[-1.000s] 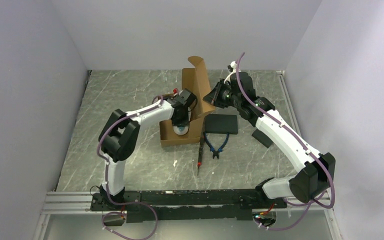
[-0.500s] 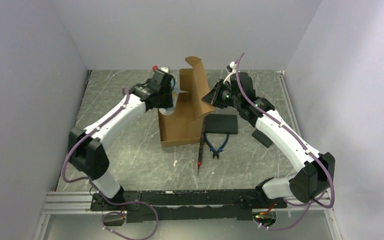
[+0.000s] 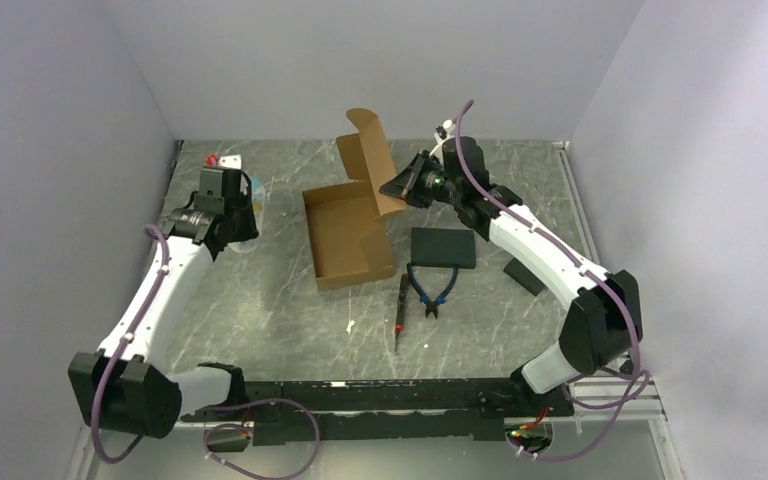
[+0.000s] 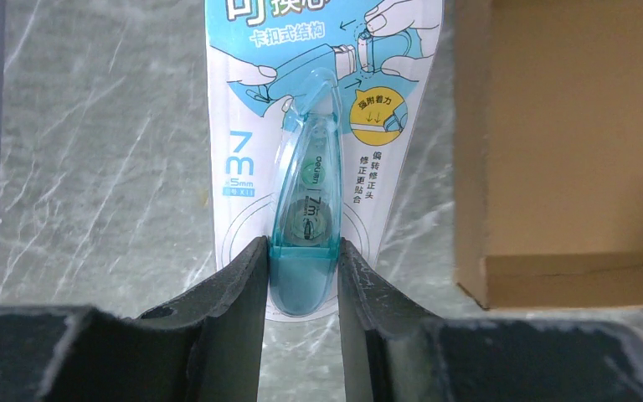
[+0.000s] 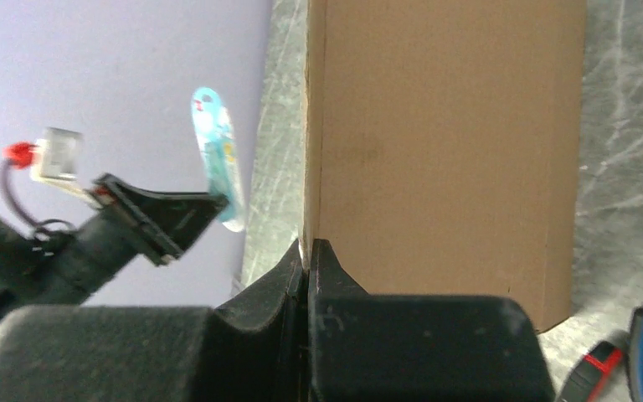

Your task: Unpack the express box

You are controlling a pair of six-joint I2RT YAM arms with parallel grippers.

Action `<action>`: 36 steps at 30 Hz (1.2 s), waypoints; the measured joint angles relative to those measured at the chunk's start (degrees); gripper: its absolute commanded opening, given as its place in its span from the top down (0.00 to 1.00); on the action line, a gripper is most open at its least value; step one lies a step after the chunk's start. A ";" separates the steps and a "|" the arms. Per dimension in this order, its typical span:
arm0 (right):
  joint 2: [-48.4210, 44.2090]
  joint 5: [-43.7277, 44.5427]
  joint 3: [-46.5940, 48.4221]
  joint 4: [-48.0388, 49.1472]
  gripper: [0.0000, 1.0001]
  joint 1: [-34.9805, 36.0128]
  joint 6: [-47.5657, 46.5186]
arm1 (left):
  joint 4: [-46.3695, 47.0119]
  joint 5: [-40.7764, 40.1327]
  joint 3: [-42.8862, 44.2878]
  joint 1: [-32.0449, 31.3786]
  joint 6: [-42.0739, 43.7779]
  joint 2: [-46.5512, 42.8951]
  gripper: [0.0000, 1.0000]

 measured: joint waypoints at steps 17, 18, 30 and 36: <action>6.32 -0.11 4.68 5.31 1.00 0.02 7.87 | 4.37 4.46 2.89 13.51 7.82 20.85 1.00; 6.45 0.02 4.68 5.29 1.00 0.02 7.72 | 4.85 5.09 3.39 13.84 8.39 22.60 1.00; 5.79 1.36 2.14 7.19 0.72 -0.09 5.09 | 4.70 15.58 7.61 19.30 9.22 38.82 0.77; 4.81 2.12 2.19 5.60 0.56 -0.22 0.87 | 3.96 15.69 7.61 18.82 8.81 38.36 0.55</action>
